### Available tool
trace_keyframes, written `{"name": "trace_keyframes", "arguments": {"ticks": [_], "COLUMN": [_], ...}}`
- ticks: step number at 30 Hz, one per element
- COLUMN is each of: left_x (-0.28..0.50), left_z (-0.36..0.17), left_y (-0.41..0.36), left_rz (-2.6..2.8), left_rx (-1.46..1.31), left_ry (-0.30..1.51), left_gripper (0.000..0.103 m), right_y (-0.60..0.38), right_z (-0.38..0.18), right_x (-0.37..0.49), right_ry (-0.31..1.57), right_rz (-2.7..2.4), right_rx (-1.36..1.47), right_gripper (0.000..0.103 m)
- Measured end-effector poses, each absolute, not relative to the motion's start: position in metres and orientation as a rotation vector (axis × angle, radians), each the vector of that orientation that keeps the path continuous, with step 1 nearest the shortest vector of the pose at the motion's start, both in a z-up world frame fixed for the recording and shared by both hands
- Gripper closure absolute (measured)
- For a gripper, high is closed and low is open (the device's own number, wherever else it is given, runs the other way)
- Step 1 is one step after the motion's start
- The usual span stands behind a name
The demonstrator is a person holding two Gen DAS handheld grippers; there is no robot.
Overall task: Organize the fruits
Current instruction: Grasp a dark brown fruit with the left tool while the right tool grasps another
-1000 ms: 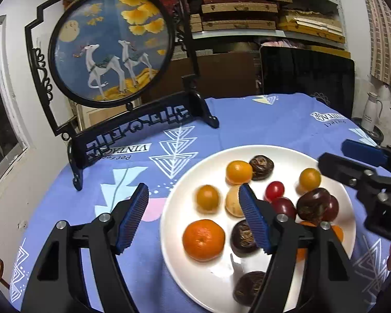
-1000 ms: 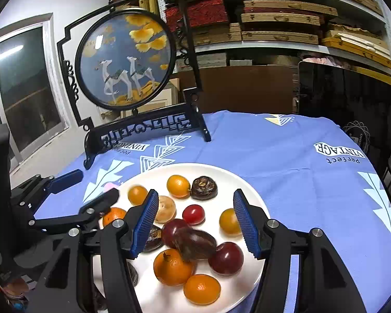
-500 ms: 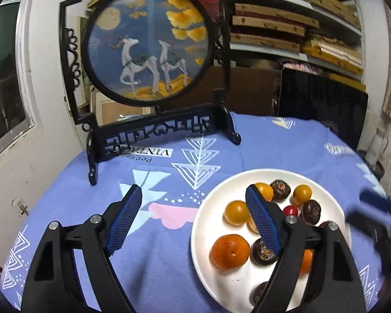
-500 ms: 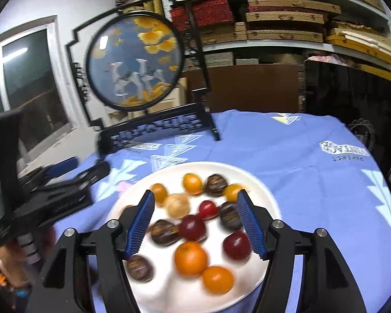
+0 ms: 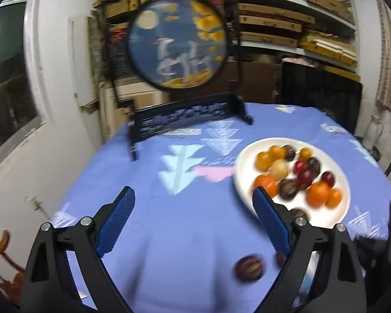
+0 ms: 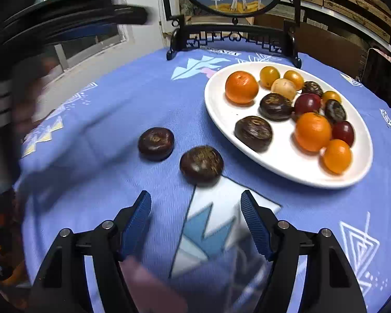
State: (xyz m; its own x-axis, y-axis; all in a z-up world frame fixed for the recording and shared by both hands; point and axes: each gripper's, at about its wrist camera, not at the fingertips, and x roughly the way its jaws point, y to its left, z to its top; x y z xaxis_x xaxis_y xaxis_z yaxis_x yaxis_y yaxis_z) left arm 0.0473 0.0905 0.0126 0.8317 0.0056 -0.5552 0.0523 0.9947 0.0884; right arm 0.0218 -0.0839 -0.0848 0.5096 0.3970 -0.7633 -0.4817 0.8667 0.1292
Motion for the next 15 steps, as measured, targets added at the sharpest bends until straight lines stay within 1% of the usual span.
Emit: {"name": "trace_keyframes", "arguments": {"ticks": [4,5,6,8,10,15], "left_x": [0.03,0.027,0.026,0.023,0.023,0.029], "left_z": [0.013,0.012,0.01,0.004,-0.007,-0.05], "left_y": [0.111,0.111,0.11,0.102,0.086,0.038], "left_rz": [-0.011,-0.019,-0.03,-0.062,-0.112,-0.232], "left_rx": [0.124,0.132,0.138,0.153,0.186,0.281], "left_ry": [0.591,0.594,0.597,0.608,0.635,0.73], "left_gripper": [0.013,0.013,0.013,0.013,0.013,0.013], "right_y": [-0.076,-0.074,-0.074,-0.078,-0.089,-0.124], "right_z": [-0.09,-0.092,-0.093,-0.089,-0.078,-0.062], "right_x": [0.037,0.039,0.04,0.035,0.022,0.005], "right_ry": [0.916,0.93,0.923,0.919,0.877,0.832], "right_rz": [0.515,0.534,0.526,0.543,0.538,0.495], "right_rx": [-0.064,-0.05,-0.061,-0.055,-0.069,-0.05], "right_gripper": [0.032,0.046,0.062,0.062,0.062,0.062]}}
